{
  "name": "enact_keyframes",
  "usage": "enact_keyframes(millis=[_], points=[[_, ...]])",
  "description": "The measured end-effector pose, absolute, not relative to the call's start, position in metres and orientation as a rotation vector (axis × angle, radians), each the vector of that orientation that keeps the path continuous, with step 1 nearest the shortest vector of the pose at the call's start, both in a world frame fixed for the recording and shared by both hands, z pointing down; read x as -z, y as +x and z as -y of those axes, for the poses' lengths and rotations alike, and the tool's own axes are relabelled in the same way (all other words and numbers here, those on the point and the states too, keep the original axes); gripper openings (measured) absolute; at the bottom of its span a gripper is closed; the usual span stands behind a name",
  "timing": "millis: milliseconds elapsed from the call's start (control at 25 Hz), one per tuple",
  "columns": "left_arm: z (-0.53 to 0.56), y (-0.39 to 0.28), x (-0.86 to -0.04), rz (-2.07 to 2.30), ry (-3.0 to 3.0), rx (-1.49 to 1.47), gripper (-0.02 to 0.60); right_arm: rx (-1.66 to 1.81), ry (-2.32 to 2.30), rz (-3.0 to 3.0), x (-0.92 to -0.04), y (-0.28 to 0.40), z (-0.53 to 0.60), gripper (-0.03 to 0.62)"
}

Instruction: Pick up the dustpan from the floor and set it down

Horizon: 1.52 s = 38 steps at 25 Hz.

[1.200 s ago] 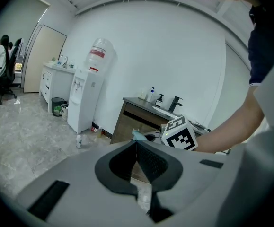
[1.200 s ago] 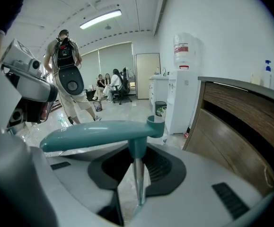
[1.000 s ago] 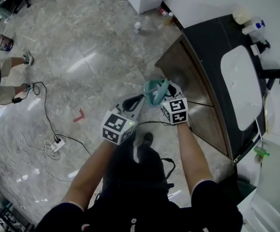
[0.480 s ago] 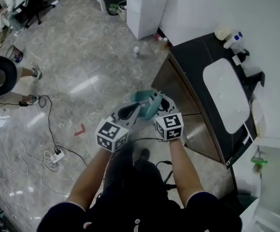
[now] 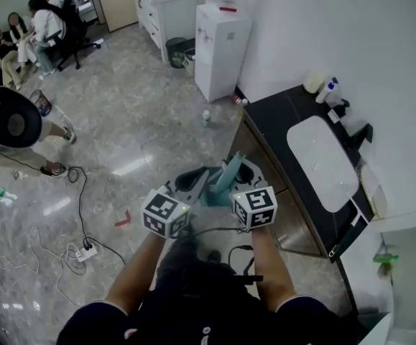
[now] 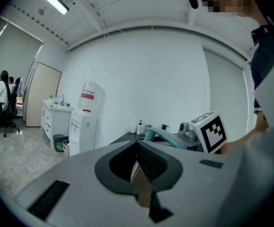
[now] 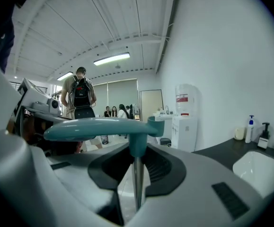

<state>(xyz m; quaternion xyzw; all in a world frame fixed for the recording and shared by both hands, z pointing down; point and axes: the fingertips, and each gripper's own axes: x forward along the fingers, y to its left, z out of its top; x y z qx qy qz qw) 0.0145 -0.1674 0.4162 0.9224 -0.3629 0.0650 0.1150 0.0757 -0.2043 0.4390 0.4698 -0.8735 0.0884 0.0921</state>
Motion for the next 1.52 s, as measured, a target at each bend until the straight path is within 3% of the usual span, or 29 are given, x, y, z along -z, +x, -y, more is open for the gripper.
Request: enact_keyframes(millis=[480,1520], points=[[0.132,0.035,-0.371,1.082,2.773,-0.144,0.014,-0.200,1.471,2.673,-0.380,0.103,0.145,0.094],[0.113,0.056,-0.369,1.068,2.797,-0.136,0.014,-0.189,1.491,2.676,-0.373,0.122,0.126,0.094]])
